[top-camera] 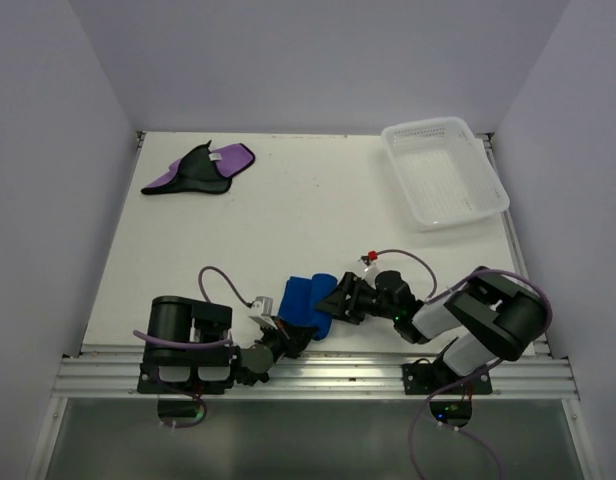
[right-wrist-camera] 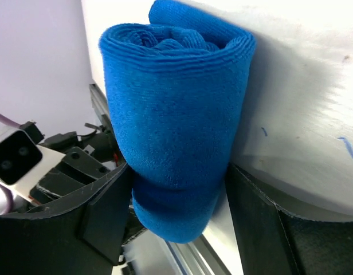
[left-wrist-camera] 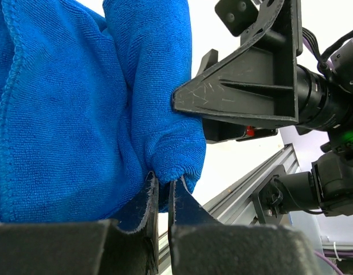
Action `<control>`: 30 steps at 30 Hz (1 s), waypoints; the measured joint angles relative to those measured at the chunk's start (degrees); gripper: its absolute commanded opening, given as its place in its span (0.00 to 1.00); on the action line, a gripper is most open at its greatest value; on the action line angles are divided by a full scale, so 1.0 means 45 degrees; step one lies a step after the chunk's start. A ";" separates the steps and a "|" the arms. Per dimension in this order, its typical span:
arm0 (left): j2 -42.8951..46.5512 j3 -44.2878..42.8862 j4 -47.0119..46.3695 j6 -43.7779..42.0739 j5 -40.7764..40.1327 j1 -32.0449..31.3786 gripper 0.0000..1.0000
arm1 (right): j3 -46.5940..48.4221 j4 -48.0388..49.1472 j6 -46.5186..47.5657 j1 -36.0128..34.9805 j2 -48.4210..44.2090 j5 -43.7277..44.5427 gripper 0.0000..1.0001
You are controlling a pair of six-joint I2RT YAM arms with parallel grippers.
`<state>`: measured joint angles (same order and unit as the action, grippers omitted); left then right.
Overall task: Roll the towels
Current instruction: Roll the towel
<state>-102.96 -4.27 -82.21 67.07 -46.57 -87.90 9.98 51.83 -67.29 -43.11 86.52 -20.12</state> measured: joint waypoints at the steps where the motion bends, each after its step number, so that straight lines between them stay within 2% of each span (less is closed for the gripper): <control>1: -0.0078 0.0000 -0.0044 0.0000 0.0010 0.0000 0.00 | 0.0019 0.0340 -0.0092 -0.0087 0.0350 -0.0039 0.69; 4: -0.0389 0.0000 -0.0345 0.0005 0.0024 0.0000 0.00 | 0.0117 0.1452 -0.0287 -0.0238 0.1214 -0.0087 0.66; 5: -0.0549 0.0000 -0.0520 0.0005 0.0024 -0.0005 0.00 | 0.0146 0.1928 -0.0393 -0.0262 0.1564 -0.0087 0.59; 7: -0.0811 0.0000 -0.0777 0.0000 0.0034 0.0000 0.00 | 0.0146 0.2399 -0.0505 -0.0277 0.2001 -0.0049 0.51; 8: -0.0918 0.0000 -0.0884 0.0000 0.0034 0.0000 0.00 | 0.0146 0.2433 -0.0539 -0.0277 0.2118 -0.0010 0.44; 10: -0.1044 -0.0005 -0.0991 -0.0010 0.0039 0.0000 0.00 | 0.0146 0.2331 -0.0529 -0.0277 0.2098 0.0044 0.36; 11: -0.1049 -0.0005 -0.0996 -0.0015 0.0049 0.0000 0.01 | 0.0146 0.2205 -0.0476 -0.0282 0.2021 0.0078 0.28; 12: -0.1035 -0.0005 -0.0996 -0.0029 0.0053 0.0000 0.04 | 0.0146 0.1987 -0.0432 -0.0296 0.1885 0.0141 0.24; 13: -0.1001 -0.0005 -0.0991 -0.0049 0.0087 0.0000 0.11 | 0.0151 0.1671 -0.0355 -0.0335 0.1661 0.0233 0.20; 16: -0.0597 0.0024 -0.0782 -0.0165 0.0209 0.0005 0.25 | 0.0369 -0.0010 -0.0005 -0.0384 0.0568 0.0408 0.08; 17: -0.0389 0.0039 -0.0607 -0.0199 0.0277 0.0000 0.31 | 0.0617 -0.1166 0.0209 -0.0432 0.0024 0.0554 0.05; 22: 0.1039 0.0146 0.0418 -0.0432 0.0534 0.0000 0.48 | 0.2725 -0.6955 0.1515 -0.0515 -0.2113 0.1627 0.01; 26: 0.1802 0.0199 0.1185 -0.0568 0.0714 -0.0010 0.55 | 0.4284 -1.0049 0.2215 -0.0486 -0.2380 0.2540 0.00; 30: 0.2506 0.0209 0.2307 -0.0826 0.0811 -0.0087 0.56 | 0.5139 -1.2415 0.2628 -0.0486 -0.1996 0.3269 0.00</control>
<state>-91.68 -3.33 -71.83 63.35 -42.92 -88.29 33.10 -4.03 -55.46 -45.30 77.54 -5.41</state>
